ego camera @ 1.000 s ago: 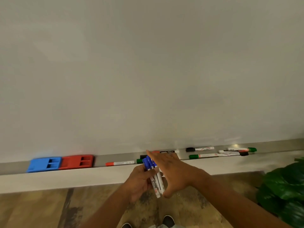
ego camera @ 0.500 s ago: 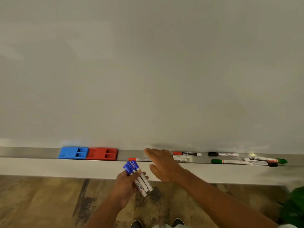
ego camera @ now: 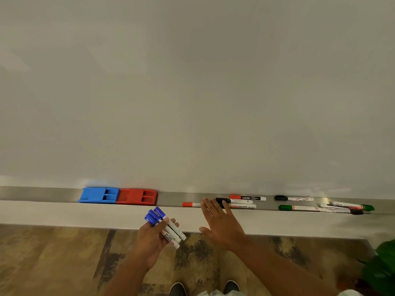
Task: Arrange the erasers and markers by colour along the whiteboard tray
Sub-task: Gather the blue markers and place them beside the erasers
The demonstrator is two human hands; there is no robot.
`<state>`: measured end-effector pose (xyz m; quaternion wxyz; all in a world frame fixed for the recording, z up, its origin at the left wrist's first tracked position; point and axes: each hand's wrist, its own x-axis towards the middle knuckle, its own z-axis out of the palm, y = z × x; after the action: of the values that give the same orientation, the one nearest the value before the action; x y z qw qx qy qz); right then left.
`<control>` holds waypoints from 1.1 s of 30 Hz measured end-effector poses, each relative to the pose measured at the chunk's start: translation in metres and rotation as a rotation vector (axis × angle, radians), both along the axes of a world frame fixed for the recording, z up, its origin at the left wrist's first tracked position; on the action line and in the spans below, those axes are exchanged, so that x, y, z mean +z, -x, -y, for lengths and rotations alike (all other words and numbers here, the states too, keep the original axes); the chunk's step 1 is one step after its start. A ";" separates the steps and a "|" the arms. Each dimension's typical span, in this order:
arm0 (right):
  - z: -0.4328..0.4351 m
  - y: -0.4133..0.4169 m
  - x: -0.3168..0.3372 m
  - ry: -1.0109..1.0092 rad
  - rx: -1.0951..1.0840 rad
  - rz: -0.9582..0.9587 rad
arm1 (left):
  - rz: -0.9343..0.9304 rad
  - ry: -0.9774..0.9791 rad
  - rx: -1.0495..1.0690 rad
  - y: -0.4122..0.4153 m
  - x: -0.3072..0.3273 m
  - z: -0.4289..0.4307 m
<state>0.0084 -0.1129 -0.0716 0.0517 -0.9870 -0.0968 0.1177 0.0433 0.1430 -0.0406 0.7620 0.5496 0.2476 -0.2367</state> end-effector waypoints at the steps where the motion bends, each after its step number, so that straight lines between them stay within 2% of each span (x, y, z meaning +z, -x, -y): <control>1: 0.006 0.004 -0.001 0.011 -0.006 0.006 | 0.001 0.008 -0.004 -0.001 -0.001 0.001; 8: 0.051 0.024 -0.003 0.047 -0.063 0.007 | -0.008 0.081 -0.047 -0.009 -0.003 0.022; 13: 0.056 0.030 -0.003 -0.043 -0.154 0.084 | -0.011 0.122 -0.022 -0.015 -0.004 0.038; 15: 0.040 0.030 0.004 -0.215 -0.252 0.157 | -0.015 0.140 -0.014 -0.017 -0.005 0.046; 17: 0.016 0.027 0.014 -0.497 -0.446 0.157 | -0.019 0.162 0.006 -0.018 -0.005 0.054; 19: -0.008 0.019 0.025 -0.788 -0.671 0.108 | -0.019 0.196 0.023 -0.018 -0.004 0.063; 21: -0.028 0.010 0.033 -0.983 -0.862 0.047 | -0.004 0.237 0.033 -0.018 -0.002 0.068; 25: -0.051 0.001 0.039 -1.373 -1.120 -0.071 | 0.000 0.290 0.076 -0.021 -0.001 0.073; 30: -0.061 -0.013 0.043 -1.551 -1.268 -0.071 | -0.021 0.311 0.151 -0.029 -0.003 0.072; 33: -0.065 -0.019 0.044 -1.538 -1.279 -0.043 | -0.036 0.306 0.176 -0.035 -0.005 0.072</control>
<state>0.0276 -0.0480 -0.0278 0.7317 -0.5493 0.4035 -0.0089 0.0781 0.0714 -0.0451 0.8500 0.3992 0.2694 -0.2136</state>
